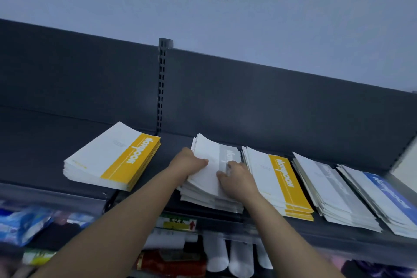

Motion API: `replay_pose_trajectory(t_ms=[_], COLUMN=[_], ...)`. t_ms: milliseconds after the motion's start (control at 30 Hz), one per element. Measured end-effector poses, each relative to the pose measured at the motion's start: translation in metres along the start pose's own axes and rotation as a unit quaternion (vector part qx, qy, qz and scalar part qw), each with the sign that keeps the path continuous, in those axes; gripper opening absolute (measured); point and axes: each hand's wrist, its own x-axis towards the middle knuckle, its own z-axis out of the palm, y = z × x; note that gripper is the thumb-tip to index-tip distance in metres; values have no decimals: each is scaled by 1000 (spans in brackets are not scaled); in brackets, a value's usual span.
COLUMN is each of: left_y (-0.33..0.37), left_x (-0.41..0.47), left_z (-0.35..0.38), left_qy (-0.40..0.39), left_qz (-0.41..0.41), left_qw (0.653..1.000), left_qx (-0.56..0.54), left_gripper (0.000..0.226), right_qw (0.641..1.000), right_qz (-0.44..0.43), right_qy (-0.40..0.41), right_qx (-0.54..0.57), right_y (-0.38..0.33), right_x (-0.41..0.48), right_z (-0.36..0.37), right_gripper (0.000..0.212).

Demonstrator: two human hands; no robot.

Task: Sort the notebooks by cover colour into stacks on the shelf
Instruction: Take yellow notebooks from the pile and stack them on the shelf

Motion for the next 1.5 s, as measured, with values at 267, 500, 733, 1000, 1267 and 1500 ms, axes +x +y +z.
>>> replay_pose_trajectory(t_ms=[267,500,733,1000,1267,1500], left_y=[9,0,-17,-26,-23,-9], left_x=[-10,-1,-8,-9,-9,-17], left_z=[-6,-6,-10,-16,-29,-37], left_qy=[-77,-51,36,129,54,41], left_qz=[-53,-2,168,304,294,322], left_qw=[985,987,968,936,923,904], left_qx=[-145,-154,-183,-122,-241,-276], left_gripper=[23,20,37,60,86,83], right_qw=[1000,997,939,881,877,870], right_qz=[-13,-16,11,-46,-120,-117], right_qy=[0,18,98,79,100,92], right_qx=[17,76,329,465,455,471], right_y=[4,1,-2,-13,-17,-22], right_x=[-1,1,7,4,-2,-13], right_z=[1,-1,-18,-34,-16,-18], right_gripper=[43,49,111,74,80,84])
